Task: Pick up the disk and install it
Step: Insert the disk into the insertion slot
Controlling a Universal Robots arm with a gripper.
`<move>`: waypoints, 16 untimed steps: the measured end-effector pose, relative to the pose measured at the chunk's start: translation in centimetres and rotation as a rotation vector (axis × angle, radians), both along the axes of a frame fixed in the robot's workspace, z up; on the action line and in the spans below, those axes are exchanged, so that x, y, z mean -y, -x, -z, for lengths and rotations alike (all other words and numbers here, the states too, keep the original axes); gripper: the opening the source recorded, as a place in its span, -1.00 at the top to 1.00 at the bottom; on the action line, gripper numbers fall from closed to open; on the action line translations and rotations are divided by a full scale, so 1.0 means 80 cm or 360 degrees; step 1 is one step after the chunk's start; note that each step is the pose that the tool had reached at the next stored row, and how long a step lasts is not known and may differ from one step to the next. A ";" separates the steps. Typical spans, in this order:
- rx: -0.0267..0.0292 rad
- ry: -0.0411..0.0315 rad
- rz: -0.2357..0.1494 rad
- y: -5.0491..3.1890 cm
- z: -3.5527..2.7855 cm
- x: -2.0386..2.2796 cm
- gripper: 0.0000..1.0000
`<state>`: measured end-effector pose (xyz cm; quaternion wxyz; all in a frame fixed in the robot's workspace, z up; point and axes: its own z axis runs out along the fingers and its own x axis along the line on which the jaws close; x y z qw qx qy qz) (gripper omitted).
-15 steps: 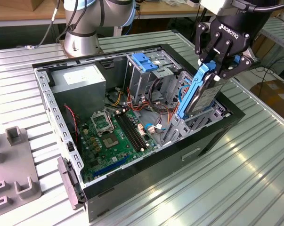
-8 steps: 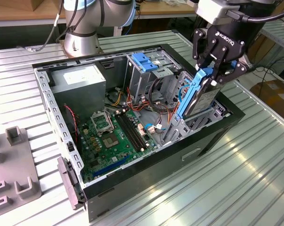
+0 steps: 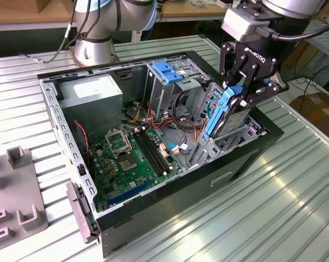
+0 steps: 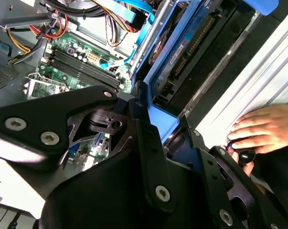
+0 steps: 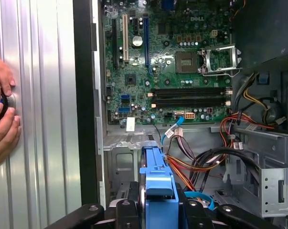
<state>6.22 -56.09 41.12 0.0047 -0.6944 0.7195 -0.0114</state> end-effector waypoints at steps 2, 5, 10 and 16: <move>-0.00007 0.0000 0.0000 0.000 0.0061 0.0000 0.26; -0.00016 0.0000 0.0000 0.000 0.0147 0.0000 0.26; -0.00023 0.0000 0.0000 0.000 0.0320 0.0000 0.26; -0.00023 0.0000 0.0000 0.000 0.0463 0.0000 0.26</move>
